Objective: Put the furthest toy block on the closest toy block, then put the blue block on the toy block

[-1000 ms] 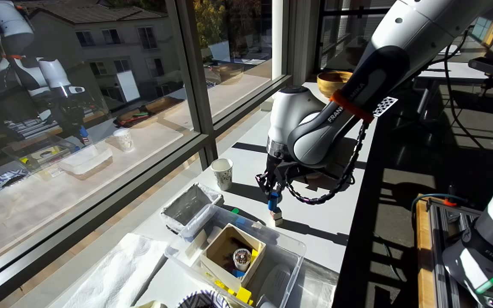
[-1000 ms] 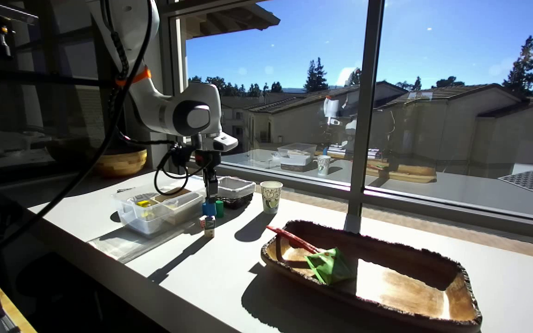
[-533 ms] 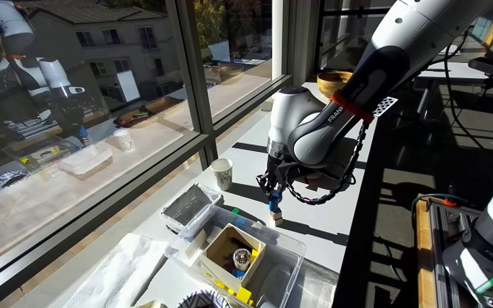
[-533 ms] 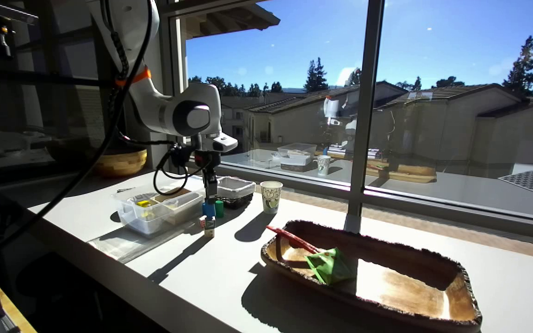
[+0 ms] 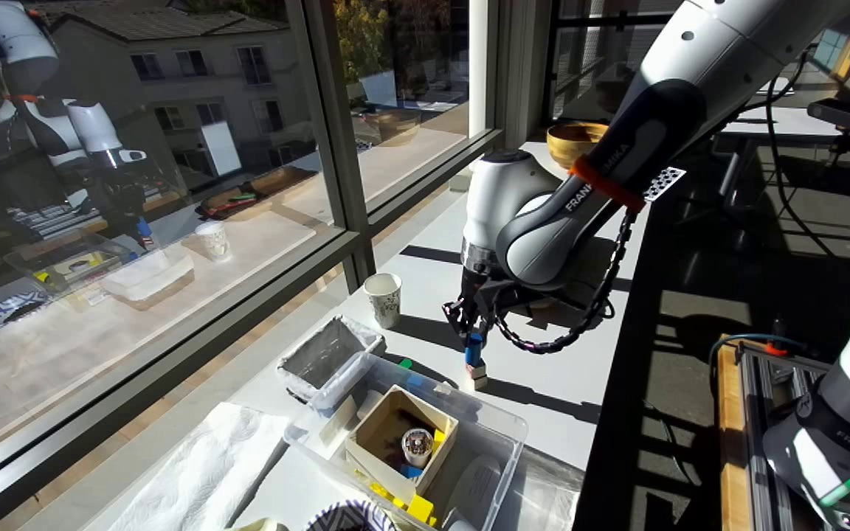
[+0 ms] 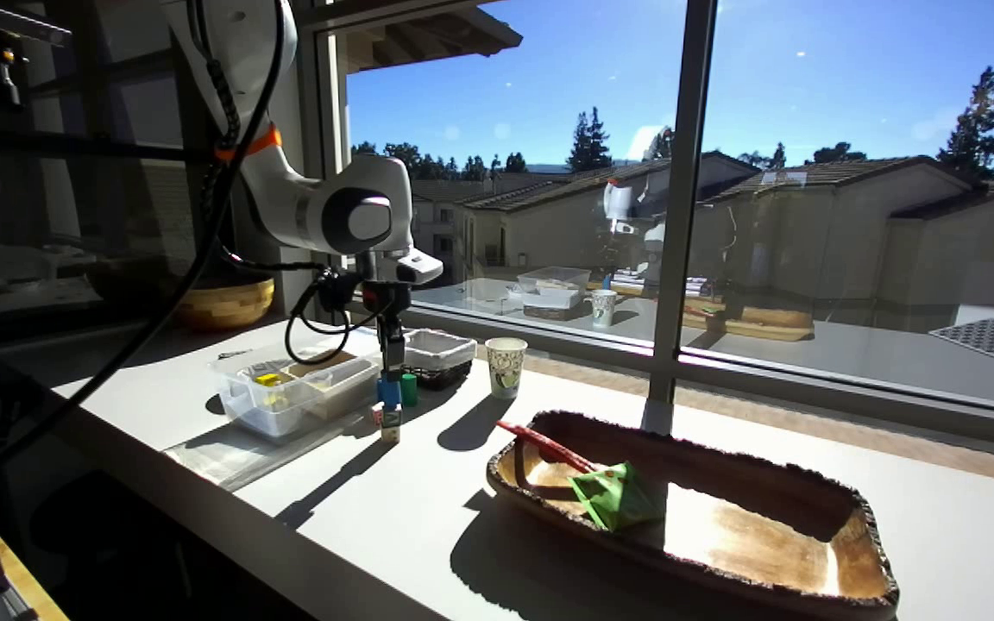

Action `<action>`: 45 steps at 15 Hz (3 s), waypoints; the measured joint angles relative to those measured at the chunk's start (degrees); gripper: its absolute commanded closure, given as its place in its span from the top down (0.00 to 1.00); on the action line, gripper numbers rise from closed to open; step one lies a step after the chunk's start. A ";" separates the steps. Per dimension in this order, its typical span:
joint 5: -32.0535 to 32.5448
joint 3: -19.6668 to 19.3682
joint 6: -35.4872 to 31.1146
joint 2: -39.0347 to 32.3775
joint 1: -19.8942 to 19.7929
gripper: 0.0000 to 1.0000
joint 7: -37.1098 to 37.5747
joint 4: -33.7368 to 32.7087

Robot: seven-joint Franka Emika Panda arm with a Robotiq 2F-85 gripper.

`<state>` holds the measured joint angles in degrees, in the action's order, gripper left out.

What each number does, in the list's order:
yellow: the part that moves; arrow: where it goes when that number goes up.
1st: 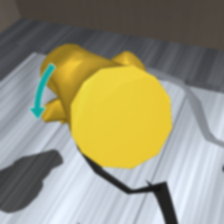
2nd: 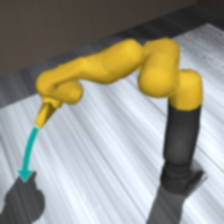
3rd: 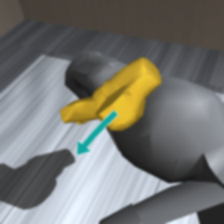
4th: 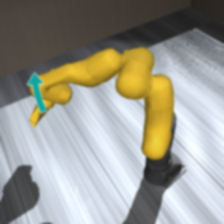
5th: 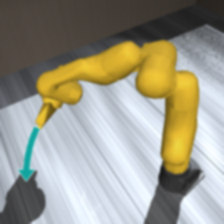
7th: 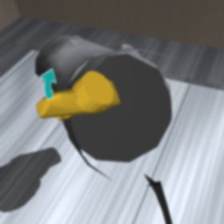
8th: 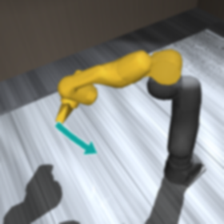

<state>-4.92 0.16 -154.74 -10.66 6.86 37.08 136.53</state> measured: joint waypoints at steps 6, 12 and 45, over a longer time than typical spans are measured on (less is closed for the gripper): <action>0.00 0.00 0.03 0.00 0.00 0.09 0.00 0.07; -0.24 0.00 0.32 0.00 0.00 0.09 0.00 0.22; 22.89 6.50 21.77 12.39 2.26 1.00 -0.39 -6.25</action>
<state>17.97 6.66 -132.97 1.73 9.11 36.69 130.28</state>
